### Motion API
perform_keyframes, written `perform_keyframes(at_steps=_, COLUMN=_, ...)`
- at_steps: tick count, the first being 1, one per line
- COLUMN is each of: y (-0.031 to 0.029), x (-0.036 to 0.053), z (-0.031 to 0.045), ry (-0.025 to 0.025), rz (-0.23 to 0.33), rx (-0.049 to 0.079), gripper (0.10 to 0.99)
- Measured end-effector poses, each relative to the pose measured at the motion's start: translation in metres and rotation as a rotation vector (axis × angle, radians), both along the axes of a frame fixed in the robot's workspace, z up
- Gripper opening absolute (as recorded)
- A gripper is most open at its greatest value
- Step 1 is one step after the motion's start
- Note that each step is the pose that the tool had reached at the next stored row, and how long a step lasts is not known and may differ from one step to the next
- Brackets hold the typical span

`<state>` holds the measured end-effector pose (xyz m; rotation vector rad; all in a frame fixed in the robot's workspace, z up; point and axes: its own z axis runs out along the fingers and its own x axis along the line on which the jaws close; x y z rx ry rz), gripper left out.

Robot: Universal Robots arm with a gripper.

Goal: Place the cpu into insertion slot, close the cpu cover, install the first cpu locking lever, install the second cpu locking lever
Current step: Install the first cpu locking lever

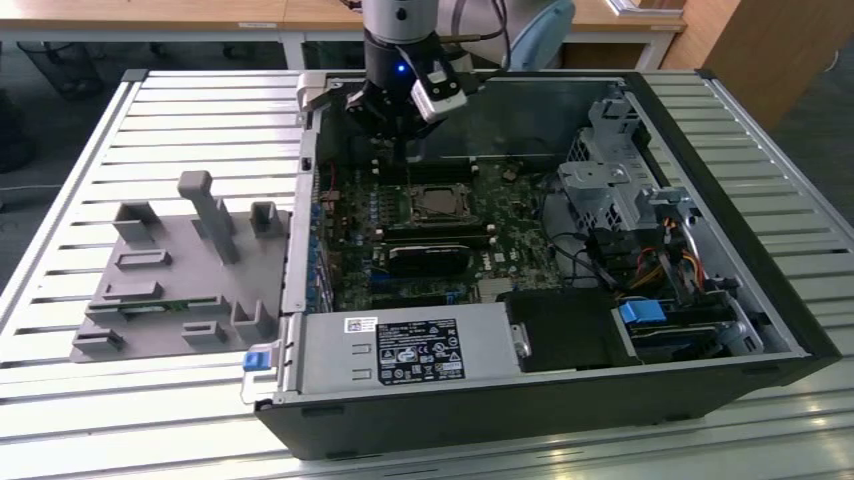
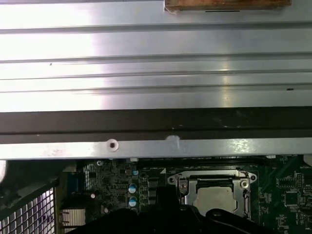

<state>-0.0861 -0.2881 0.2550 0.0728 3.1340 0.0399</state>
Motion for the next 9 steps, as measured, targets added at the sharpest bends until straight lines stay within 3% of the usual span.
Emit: perform_keyframes(at_steps=9, y=0.0014, x=0.0341, z=-0.0012, ry=0.0017, rz=0.000, rx=0.000, gripper=0.106)
